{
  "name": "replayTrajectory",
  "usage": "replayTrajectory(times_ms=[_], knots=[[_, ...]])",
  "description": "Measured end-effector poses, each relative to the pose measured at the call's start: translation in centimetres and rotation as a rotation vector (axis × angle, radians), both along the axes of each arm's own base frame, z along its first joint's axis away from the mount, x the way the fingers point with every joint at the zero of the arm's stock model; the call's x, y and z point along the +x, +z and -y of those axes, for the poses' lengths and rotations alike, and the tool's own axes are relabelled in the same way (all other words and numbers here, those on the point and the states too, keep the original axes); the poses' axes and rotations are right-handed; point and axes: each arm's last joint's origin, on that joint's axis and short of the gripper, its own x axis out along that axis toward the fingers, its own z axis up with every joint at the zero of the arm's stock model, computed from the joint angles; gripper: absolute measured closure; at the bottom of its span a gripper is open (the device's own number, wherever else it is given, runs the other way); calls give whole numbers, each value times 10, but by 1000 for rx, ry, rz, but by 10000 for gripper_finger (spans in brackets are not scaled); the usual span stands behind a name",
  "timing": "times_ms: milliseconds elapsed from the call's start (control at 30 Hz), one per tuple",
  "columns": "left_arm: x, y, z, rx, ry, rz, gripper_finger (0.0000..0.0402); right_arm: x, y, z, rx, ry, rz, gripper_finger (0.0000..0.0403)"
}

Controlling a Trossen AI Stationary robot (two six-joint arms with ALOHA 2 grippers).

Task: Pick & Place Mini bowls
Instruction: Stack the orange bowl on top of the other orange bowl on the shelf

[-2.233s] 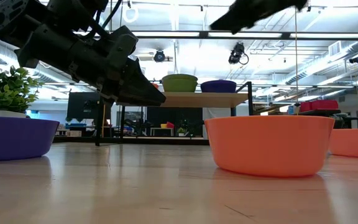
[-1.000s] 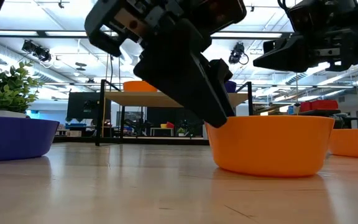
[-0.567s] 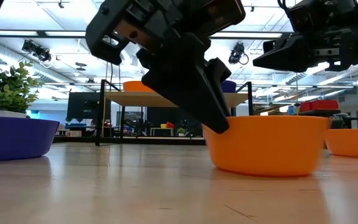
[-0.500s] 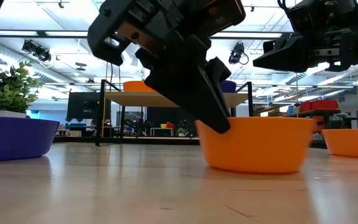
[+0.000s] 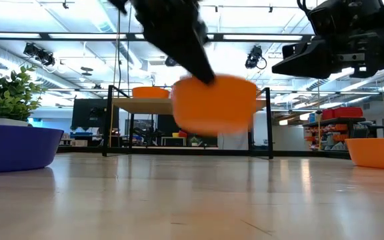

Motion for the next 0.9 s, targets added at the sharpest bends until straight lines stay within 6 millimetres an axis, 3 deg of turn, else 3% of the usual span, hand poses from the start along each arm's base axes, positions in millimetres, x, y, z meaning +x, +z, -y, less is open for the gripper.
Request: replayTrajectory(times_ms=[233,433,533,667,900], knots=[[-50,81,-53,128,299,102,397,0,-1,0,0,0,-7,401],[-91,133,-128,146,566,217,397,0,0,0,-3,1,-2,401],[-106,144,-168,177,664,234,397,0,0,0,-6,2,-1,401],[-116,144,-213,182,702,207,397,0,0,0,-18,5,1,401],[-115,129,-262,182,751,155,397,0,0,0,-25,7,-2,401]])
